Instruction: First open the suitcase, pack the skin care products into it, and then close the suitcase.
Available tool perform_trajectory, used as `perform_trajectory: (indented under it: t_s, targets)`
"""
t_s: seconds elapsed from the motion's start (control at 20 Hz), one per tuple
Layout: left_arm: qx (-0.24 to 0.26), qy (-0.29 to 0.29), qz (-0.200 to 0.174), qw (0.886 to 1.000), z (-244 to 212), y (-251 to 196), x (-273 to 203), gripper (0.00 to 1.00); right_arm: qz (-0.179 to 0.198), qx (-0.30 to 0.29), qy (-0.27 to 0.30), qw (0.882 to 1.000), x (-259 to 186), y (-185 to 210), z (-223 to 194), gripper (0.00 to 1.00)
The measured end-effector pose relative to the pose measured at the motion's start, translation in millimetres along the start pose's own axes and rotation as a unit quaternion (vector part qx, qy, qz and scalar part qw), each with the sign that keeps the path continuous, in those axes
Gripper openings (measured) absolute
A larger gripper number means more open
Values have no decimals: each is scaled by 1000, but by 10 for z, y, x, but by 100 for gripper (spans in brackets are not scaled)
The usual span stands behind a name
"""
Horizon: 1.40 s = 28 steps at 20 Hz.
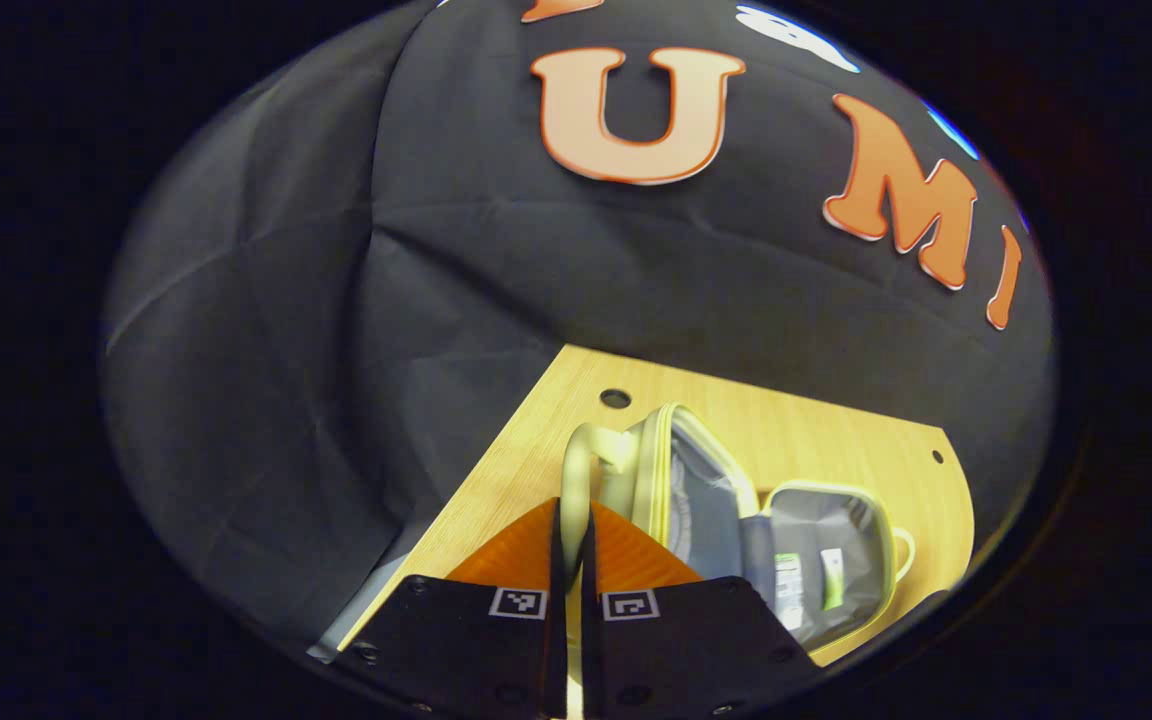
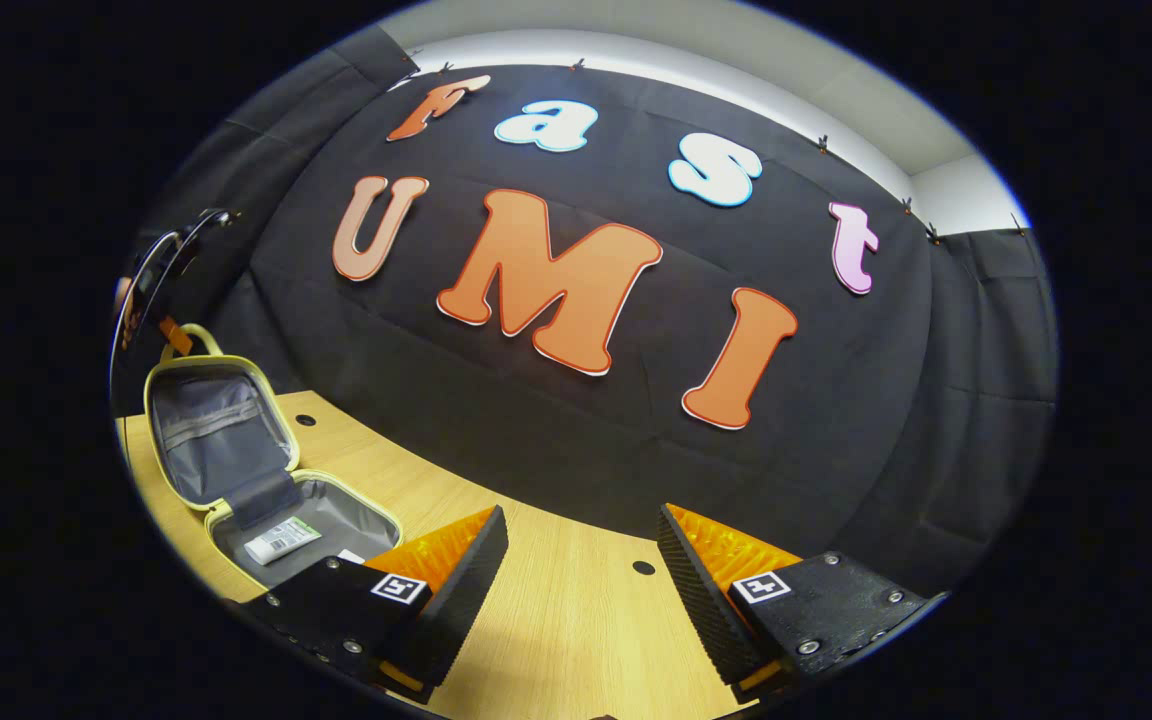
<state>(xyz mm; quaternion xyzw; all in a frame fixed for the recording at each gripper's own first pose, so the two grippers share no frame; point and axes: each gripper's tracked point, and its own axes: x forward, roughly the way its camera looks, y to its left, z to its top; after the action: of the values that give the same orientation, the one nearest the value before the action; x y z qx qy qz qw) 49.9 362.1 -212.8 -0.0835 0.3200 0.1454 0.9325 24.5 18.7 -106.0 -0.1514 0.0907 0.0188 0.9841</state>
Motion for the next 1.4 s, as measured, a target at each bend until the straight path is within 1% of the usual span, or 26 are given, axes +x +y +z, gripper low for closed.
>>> perform_trajectory:
  t_s: [0.25,0.55,0.65,0.8,0.95,1.05,1.25,1.4]
  targets:
    - [23,-49,-31,998,330,-741,-514,5,11,18,3,1000,-137,-285,-200,95]
    - [53,-73,-63,994,392,-1544,-839,6,26,38,7,999,-230,-462,-406,95]
    - [62,-75,-80,992,363,-1801,-905,5,32,40,8,999,-262,-468,-440,95]
    - [86,-72,-114,987,274,-2233,-965,5,41,44,7,998,-284,-406,-446,95]
    - [123,-65,-149,979,106,-2656,-1021,6,45,48,13,998,-326,-331,-459,95]
    - [138,-59,-172,974,-2,-2932,-1015,6,44,51,15,998,-366,-318,-476,96]
    - [145,-36,-220,964,-320,-3370,-1031,6,38,56,22,997,-376,-326,-471,95]
    - [165,-15,-249,954,-585,-3683,-1012,6,31,64,27,997,-386,-328,-470,96]
